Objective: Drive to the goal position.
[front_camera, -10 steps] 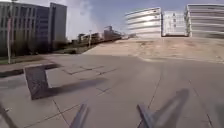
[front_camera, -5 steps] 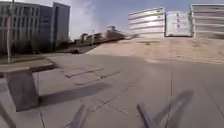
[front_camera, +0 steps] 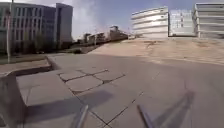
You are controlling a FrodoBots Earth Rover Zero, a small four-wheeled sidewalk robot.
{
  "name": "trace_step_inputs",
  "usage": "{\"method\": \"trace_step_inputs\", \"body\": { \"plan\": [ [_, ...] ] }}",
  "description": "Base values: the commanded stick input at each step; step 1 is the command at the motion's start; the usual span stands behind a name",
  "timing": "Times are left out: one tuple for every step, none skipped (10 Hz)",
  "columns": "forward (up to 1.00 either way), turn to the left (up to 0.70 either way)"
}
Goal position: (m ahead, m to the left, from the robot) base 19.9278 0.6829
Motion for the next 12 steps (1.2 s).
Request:
{"method": "trace_step_inputs", "body": {
  "plan": [
    [0.70,0.00],
    [0.70,0.00],
    [0.70,0.00],
    [0.70,0.00],
    [0.70,0.00],
    [0.70,0.00],
    [0.70,0.00],
    [0.70,0.00],
    [0.70,0.00],
    [0.70,0.00],
    [0.70,0.00],
    [0.70,0.00]
  ]
}}
